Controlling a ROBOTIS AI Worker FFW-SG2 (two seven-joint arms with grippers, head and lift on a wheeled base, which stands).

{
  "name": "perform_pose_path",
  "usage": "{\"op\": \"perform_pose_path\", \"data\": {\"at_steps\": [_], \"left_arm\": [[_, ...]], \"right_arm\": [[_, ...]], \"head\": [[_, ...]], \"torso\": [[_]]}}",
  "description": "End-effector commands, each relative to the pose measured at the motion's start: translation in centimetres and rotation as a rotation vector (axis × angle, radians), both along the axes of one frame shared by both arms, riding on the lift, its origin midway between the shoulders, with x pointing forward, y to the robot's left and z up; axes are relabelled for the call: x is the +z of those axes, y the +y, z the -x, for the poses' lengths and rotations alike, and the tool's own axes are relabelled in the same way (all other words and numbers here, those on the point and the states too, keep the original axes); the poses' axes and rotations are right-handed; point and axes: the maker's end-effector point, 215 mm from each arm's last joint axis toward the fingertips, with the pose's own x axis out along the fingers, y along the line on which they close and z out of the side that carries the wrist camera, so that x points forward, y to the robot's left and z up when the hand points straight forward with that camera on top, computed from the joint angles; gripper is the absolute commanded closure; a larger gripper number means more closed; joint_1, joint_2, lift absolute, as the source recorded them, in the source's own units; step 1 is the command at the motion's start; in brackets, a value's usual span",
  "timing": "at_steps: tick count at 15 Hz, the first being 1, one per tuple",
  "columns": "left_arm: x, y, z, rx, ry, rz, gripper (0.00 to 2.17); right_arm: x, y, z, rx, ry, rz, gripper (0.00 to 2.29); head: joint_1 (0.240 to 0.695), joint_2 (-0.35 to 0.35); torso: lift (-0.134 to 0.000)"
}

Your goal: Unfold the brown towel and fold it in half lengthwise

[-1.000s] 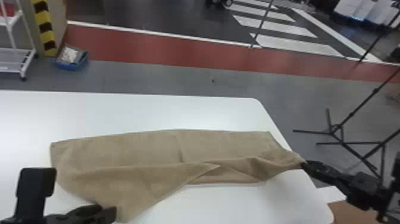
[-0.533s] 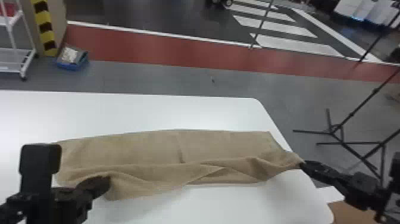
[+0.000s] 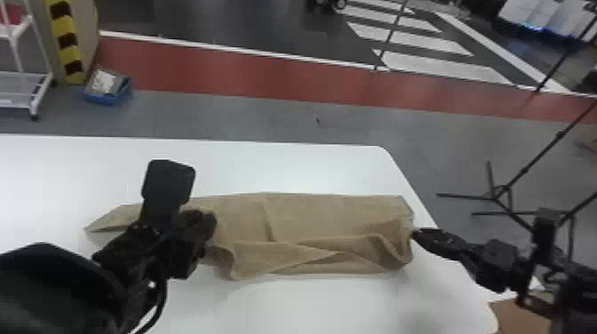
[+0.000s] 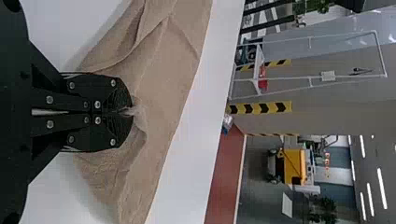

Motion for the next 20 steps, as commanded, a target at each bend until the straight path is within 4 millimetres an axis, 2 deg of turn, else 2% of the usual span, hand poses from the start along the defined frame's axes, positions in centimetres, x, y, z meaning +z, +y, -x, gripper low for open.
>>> {"op": "perform_pose_path", "data": {"at_steps": [1, 3, 5, 7, 8, 9, 10, 12, 13, 15, 17, 18, 20], "left_arm": [[-3.0, -0.6, -1.1, 0.006, 0.042, -0.041, 0.26], [-4.5, -0.7, -1.4, 0.022, 0.068, -0.028, 0.26], [-3.9, -1.7, -2.3, 0.028, 0.031, 0.013, 0.26], [0.5, -3.6, -5.1, 0.064, -0.13, 0.129, 0.22], [2.2, -3.3, -6.5, 0.097, -0.203, 0.157, 0.19], [2.9, -3.0, -8.0, 0.121, -0.236, 0.171, 0.19], [1.8, -2.3, -9.4, 0.144, -0.223, 0.139, 0.19], [-1.3, -1.1, -11.0, 0.15, -0.185, 0.063, 0.19], [-3.0, -1.1, -10.9, 0.13, -0.152, 0.045, 0.19], [-5.0, -2.4, -9.8, 0.081, -0.123, 0.017, 0.19], [-5.5, -2.6, -9.4, 0.067, -0.126, -0.016, 0.19], [-5.1, -2.5, -9.3, 0.077, -0.132, -0.013, 0.19], [-2.7, -2.7, -8.2, 0.095, -0.161, 0.05, 0.2]], "right_arm": [[-0.9, 2.6, -3.4, 0.055, 0.013, 0.001, 1.15], [-1.4, 4.3, -5.8, 0.1, 0.017, 0.007, 1.15], [-1.6, 5.2, -7.0, 0.124, 0.015, 0.018, 1.15], [-1.8, 5.5, -7.2, 0.127, 0.017, 0.018, 1.15], [-1.9, 5.5, -7.2, 0.128, 0.017, 0.018, 1.15], [-1.7, 5.6, -7.4, 0.129, 0.013, 0.019, 1.15], [-1.7, 5.9, -7.7, 0.136, 0.014, 0.024, 1.15], [-1.6, 6.8, -8.7, 0.155, 0.016, 0.022, 1.15], [-1.9, 7.0, -9.3, 0.16, 0.022, 0.024, 1.15], [-1.8, 8.1, -10.3, 0.187, 0.016, 0.029, 1.15], [-1.7, 8.0, -10.4, 0.188, 0.012, 0.032, 1.15], [-1.5, 7.6, -10.4, 0.184, 0.009, 0.035, 1.15], [-1.5, 6.7, -10.2, 0.173, 0.014, 0.042, 1.15]], "head": [[0.695, -0.35], [0.695, -0.35], [0.695, -0.35], [0.695, -0.35], [0.695, -0.35], [0.695, -0.35], [0.695, -0.35], [0.695, -0.35], [0.695, -0.35], [0.695, -0.35], [0.695, -0.35], [0.695, -0.35], [0.695, -0.35]], "torso": [[-0.107], [-0.107], [-0.107], [-0.107], [-0.107], [-0.107], [-0.107], [-0.107], [-0.107], [-0.107], [-0.107], [-0.107], [-0.107]]}}
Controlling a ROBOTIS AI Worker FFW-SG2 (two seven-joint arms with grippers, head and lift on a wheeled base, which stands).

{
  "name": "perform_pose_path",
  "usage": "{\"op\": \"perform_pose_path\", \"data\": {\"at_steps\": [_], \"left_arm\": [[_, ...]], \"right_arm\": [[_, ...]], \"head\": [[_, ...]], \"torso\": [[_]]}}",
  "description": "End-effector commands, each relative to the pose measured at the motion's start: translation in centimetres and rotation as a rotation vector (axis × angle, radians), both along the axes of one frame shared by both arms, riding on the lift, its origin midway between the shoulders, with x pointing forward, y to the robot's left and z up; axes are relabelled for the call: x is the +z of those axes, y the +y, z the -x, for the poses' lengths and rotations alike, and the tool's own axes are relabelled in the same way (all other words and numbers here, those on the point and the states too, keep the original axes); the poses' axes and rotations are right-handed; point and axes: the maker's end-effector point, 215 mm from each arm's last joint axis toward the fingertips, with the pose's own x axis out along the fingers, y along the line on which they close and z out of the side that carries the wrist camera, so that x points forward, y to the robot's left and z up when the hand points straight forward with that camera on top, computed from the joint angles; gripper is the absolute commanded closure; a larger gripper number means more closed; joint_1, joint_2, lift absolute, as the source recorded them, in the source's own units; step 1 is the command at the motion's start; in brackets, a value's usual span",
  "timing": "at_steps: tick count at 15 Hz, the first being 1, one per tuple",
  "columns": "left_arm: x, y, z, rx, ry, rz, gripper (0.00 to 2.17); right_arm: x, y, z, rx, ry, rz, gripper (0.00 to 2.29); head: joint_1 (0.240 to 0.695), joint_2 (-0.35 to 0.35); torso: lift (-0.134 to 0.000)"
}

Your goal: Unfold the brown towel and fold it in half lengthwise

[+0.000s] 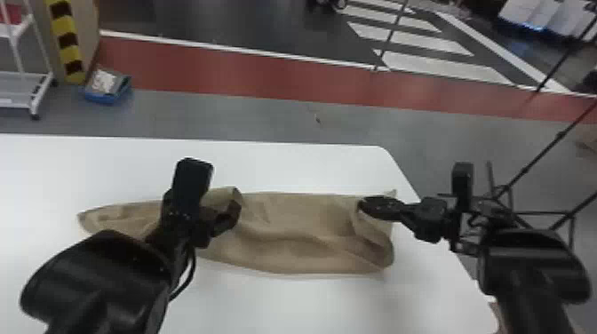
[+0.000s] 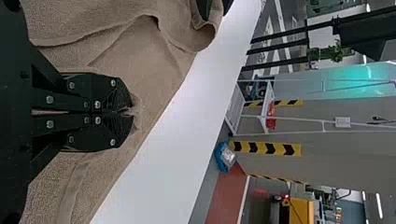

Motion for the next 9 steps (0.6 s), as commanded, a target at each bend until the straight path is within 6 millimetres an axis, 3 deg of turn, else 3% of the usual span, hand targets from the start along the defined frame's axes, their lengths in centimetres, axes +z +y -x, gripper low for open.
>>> {"op": "perform_pose_path", "data": {"at_steps": [1, 5, 9], "left_arm": [[2.7, 0.0, 1.5, 0.021, -0.038, 0.065, 0.2], [7.7, 2.5, 3.7, 0.074, -0.182, 0.096, 0.22], [6.8, 1.6, 5.2, 0.024, -0.134, 0.099, 0.64]], "right_arm": [[-0.1, -0.7, 0.3, -0.01, 0.003, 0.004, 1.15], [-0.1, -0.4, 0.2, -0.007, 0.005, -0.004, 1.15], [-0.5, 0.0, 0.3, -0.006, 0.011, -0.007, 1.15]], "head": [[0.695, -0.35], [0.695, -0.35], [0.695, -0.35]], "torso": [[-0.107], [-0.107], [-0.107]]}}
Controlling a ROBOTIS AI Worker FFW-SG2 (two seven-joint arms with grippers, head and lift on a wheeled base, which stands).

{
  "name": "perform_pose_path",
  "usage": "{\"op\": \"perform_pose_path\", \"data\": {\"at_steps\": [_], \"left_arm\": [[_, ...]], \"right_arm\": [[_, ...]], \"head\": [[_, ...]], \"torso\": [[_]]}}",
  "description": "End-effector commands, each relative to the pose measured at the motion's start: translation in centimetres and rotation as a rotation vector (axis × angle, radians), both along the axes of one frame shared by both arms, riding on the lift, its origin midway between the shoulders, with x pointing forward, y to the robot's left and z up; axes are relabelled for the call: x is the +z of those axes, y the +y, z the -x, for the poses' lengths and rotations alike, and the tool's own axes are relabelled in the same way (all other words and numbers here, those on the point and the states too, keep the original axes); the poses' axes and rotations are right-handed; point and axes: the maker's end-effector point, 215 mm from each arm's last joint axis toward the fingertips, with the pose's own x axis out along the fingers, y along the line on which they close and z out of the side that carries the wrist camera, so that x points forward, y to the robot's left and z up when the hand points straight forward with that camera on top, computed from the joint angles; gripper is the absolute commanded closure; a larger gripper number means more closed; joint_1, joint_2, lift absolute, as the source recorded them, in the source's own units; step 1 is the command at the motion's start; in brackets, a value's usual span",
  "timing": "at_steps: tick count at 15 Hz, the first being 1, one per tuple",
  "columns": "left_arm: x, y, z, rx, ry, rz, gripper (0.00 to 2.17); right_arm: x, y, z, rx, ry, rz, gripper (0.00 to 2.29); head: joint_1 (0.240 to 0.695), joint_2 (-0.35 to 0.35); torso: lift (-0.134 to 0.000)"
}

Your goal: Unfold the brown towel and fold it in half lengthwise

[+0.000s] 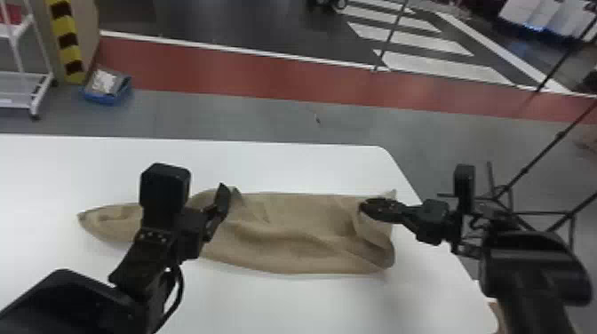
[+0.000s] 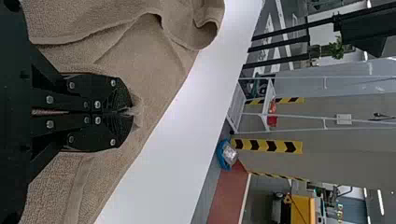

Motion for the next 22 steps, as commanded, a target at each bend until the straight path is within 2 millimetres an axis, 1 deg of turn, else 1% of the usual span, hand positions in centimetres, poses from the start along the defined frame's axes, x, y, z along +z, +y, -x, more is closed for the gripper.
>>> {"op": "perform_pose_path", "data": {"at_steps": [1, 2, 3, 4, 5, 7, 9, 10, 12, 14, 18, 20, 22], "left_arm": [[-1.0, -1.5, 0.8, -0.043, 0.037, 0.012, 0.64], [-1.9, -2.5, 0.8, -0.065, 0.055, 0.012, 0.64], [-3.8, -3.0, 0.9, -0.078, 0.102, -0.022, 0.64], [-4.9, -3.6, 0.5, -0.083, 0.129, -0.035, 0.64], [-5.8, -3.8, 0.1, -0.081, 0.146, -0.043, 0.64], [-6.7, -4.0, -0.8, -0.076, 0.163, -0.06, 0.64], [-7.7, -3.2, -2.0, -0.058, 0.175, -0.082, 0.64], [-8.2, -2.6, -2.5, -0.041, 0.181, -0.096, 0.64], [-9.3, -1.8, -3.1, -0.029, 0.194, -0.123, 0.64], [-10.1, -1.2, -3.7, -0.019, 0.196, -0.14, 0.64], [-10.4, -1.5, -3.8, -0.028, 0.196, -0.152, 0.64], [-10.5, -2.3, -3.4, -0.045, 0.193, -0.16, 0.64], [-10.2, -3.4, -2.9, -0.062, 0.178, -0.163, 0.64]], "right_arm": [[-0.1, 0.3, 0.0, 0.002, 0.001, -0.004, 1.15], [-0.2, 0.5, 0.0, 0.004, 0.004, -0.008, 1.15], [-0.2, 0.6, 0.0, 0.005, 0.004, -0.01, 1.15], [-0.1, 0.5, 0.0, 0.004, 0.003, -0.01, 1.15], [-0.1, 0.4, -0.1, 0.001, 0.002, -0.007, 1.15], [0.0, 0.2, -0.1, -0.001, -0.001, -0.002, 1.15], [0.1, 0.0, -0.1, -0.002, -0.001, 0.0, 1.15], [0.2, 0.0, -0.1, -0.002, -0.003, 0.0, 1.15], [0.1, 0.1, -0.1, -0.001, -0.002, 0.001, 1.15], [0.1, 0.3, -0.2, 0.004, -0.002, 0.003, 1.15], [0.0, 0.5, -0.3, 0.007, -0.002, 0.002, 1.15], [-0.1, 0.1, -0.4, 0.003, 0.0, 0.003, 1.15], [-0.2, -0.1, -0.4, 0.0, 0.0, 0.003, 1.15]], "head": [[0.695, -0.35], [0.695, -0.35], [0.695, -0.35], [0.695, -0.35], [0.695, -0.35], [0.695, -0.35], [0.695, -0.35], [0.695, -0.35], [0.695, -0.35], [0.695, -0.35], [0.695, -0.35], [0.695, -0.35], [0.695, -0.35]], "torso": [[-0.107], [-0.107], [-0.107], [-0.107], [-0.107], [-0.107], [-0.107], [-0.107], [-0.107], [-0.107], [-0.107], [-0.107], [-0.107]]}}
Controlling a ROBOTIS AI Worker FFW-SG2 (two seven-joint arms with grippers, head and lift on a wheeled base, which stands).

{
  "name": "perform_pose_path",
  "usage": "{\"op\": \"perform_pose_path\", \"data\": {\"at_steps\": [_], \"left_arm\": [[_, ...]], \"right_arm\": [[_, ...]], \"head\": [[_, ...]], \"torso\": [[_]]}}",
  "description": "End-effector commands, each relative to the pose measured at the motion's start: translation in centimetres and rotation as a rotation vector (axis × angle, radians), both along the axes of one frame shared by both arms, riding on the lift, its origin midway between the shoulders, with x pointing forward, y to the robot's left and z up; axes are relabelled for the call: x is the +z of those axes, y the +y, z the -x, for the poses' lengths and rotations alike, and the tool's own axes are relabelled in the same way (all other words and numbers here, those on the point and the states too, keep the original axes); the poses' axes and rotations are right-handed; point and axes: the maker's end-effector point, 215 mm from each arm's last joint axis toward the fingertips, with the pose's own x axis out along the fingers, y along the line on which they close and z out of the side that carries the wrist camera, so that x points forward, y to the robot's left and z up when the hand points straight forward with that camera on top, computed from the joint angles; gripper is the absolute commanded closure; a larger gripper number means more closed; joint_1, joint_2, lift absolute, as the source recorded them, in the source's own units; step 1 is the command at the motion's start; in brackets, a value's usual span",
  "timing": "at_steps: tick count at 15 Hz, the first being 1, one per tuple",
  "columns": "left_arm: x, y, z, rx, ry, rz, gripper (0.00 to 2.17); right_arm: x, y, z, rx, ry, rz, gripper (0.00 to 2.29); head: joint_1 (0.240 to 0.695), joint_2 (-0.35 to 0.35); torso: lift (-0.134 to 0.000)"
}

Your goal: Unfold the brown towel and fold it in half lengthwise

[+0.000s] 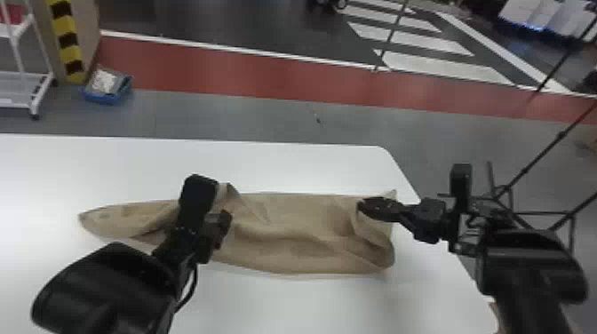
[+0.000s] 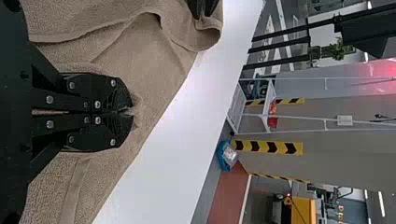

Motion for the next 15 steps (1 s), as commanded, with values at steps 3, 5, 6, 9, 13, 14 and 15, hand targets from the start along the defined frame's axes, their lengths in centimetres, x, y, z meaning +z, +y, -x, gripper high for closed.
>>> {"op": "perform_pose_path", "data": {"at_steps": [3, 5, 6, 9, 13, 14, 15], "left_arm": [[0.6, -2.1, 1.0, -0.042, -0.043, -0.03, 0.64], [1.0, -2.1, 0.8, -0.036, -0.061, -0.03, 0.64], [1.0, -2.1, 0.8, -0.036, -0.063, -0.032, 0.64], [0.7, -1.8, 0.5, -0.035, -0.058, -0.043, 0.65], [-0.7, -1.2, 0.3, -0.035, -0.036, -0.066, 0.7], [-0.8, -1.0, 0.3, -0.033, -0.033, -0.067, 0.71], [-1.1, -0.8, 0.3, -0.032, -0.023, -0.073, 0.71]], "right_arm": [[-0.1, -0.4, 0.1, -0.004, -0.002, 0.001, 1.15], [0.0, -0.5, 0.1, -0.006, -0.005, 0.001, 1.15], [0.0, -0.5, 0.1, -0.006, -0.005, 0.001, 1.15], [0.0, -0.5, 0.1, -0.006, -0.005, 0.001, 1.15], [0.0, -0.7, 0.1, -0.007, -0.005, 0.004, 1.15], [0.0, -0.7, 0.1, -0.006, -0.003, 0.005, 1.15], [0.0, -0.7, 0.1, -0.008, -0.003, 0.003, 1.15]], "head": [[0.695, -0.35], [0.695, -0.35], [0.695, -0.35], [0.695, -0.35], [0.695, -0.35], [0.695, -0.35], [0.695, -0.35]], "torso": [[-0.107], [-0.107], [-0.107], [-0.107], [-0.107], [-0.107], [-0.107]]}}
